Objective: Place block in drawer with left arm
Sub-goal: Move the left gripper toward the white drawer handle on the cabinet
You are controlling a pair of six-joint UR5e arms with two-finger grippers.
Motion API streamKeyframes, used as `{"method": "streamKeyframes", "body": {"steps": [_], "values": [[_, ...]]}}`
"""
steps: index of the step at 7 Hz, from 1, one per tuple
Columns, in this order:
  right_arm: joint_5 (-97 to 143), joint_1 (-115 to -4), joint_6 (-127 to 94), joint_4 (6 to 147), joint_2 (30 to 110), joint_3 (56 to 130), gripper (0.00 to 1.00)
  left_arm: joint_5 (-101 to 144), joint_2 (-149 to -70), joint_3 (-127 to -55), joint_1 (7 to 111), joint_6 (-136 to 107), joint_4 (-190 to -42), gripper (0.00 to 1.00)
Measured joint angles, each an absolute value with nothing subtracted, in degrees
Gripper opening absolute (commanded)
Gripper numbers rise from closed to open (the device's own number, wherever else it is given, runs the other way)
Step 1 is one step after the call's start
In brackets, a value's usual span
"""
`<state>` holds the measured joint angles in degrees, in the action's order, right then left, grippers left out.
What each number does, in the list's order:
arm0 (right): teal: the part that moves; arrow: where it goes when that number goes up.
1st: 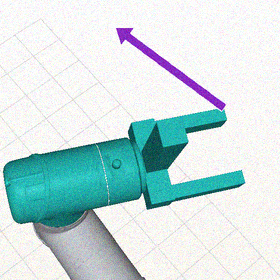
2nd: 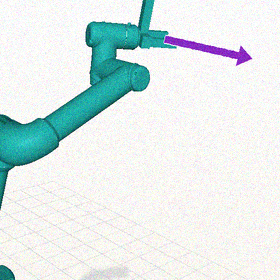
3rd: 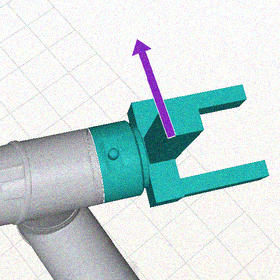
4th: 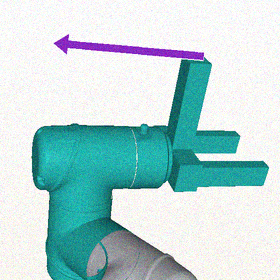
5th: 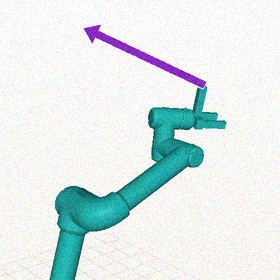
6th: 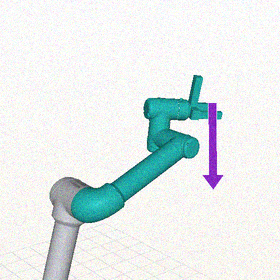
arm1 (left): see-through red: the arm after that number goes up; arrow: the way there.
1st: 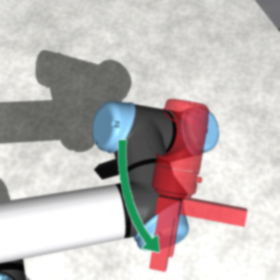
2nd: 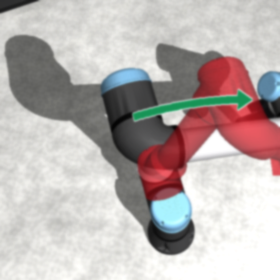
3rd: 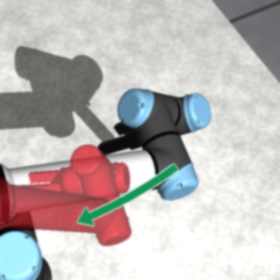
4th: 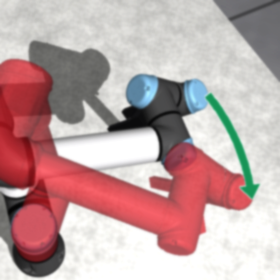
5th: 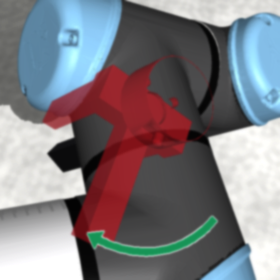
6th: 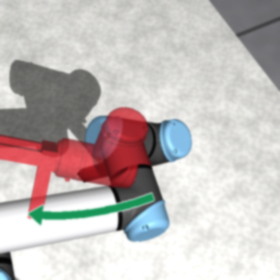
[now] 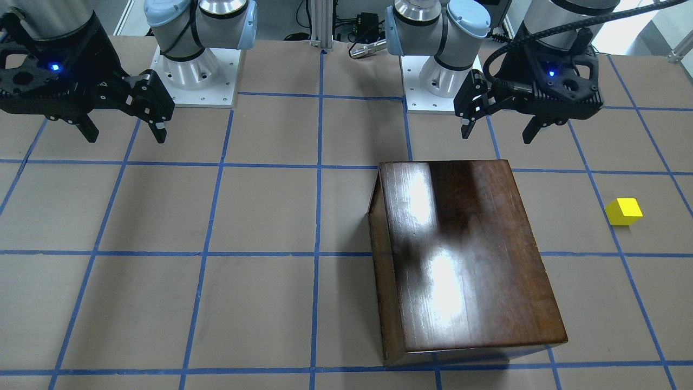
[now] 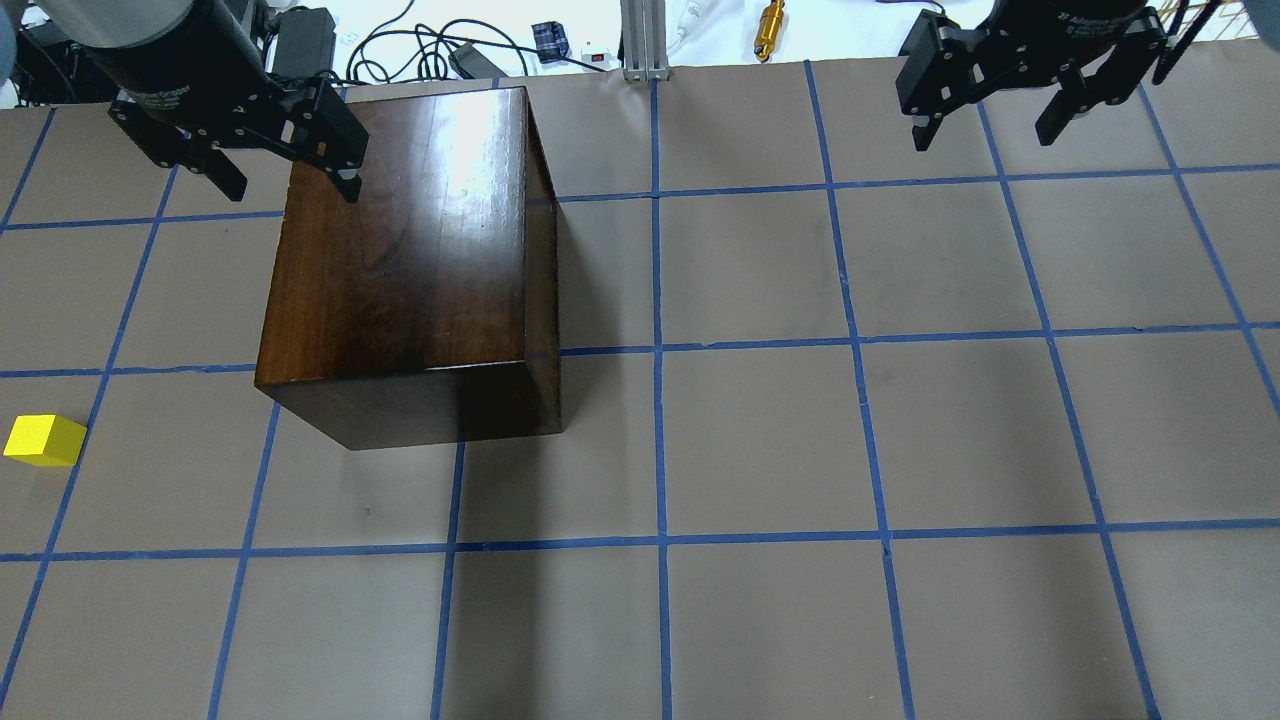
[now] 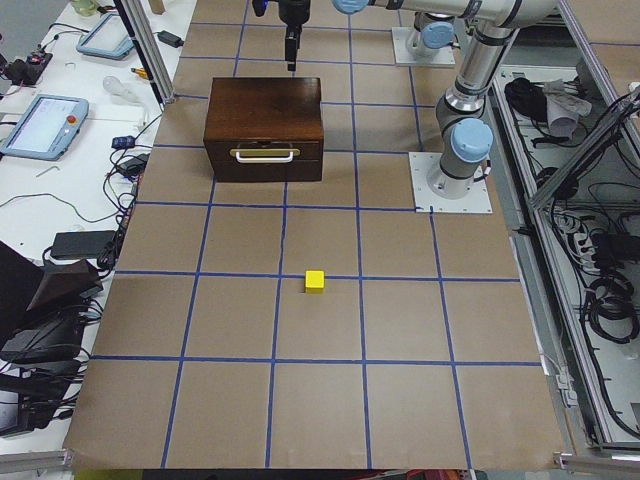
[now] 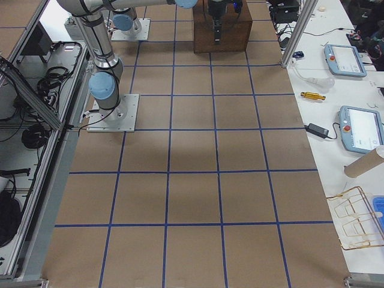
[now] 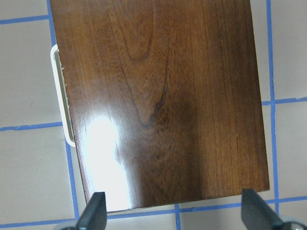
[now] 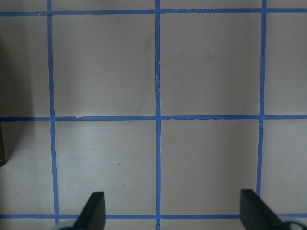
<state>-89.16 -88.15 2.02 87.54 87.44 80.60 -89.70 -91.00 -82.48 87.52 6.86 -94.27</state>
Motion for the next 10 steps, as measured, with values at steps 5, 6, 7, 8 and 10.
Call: {"method": "streamKeyframes", "body": {"steps": [5, 6, 7, 8, 10], "values": [[-89.2, -88.1, 2.0, 87.5, 87.4, 80.6, 1.0, -89.2, -92.1, -82.0, 82.4, 7.3, -95.8, 1.0], [-89.2, -88.1, 2.0, 87.5, 87.4, 80.6, 1.0, -88.4, -92.7, -81.9, 79.7, 8.4, -95.8, 1.0], [-89.2, -88.1, 2.0, 87.5, 87.4, 80.6, 1.0, -86.7, -93.4, -82.1, 75.9, 10.4, -95.8, 1.0], [-89.2, -88.1, 2.0, 87.5, 87.4, 80.6, 1.0, -84.4, -94.7, -82.4, 71.7, 12.7, -95.8, 1.0], [-89.2, -88.1, 2.0, 87.5, 87.4, 80.6, 1.0, -82.1, -98.5, -82.7, 66.5, 18.8, -94.7, 1.0]]}}
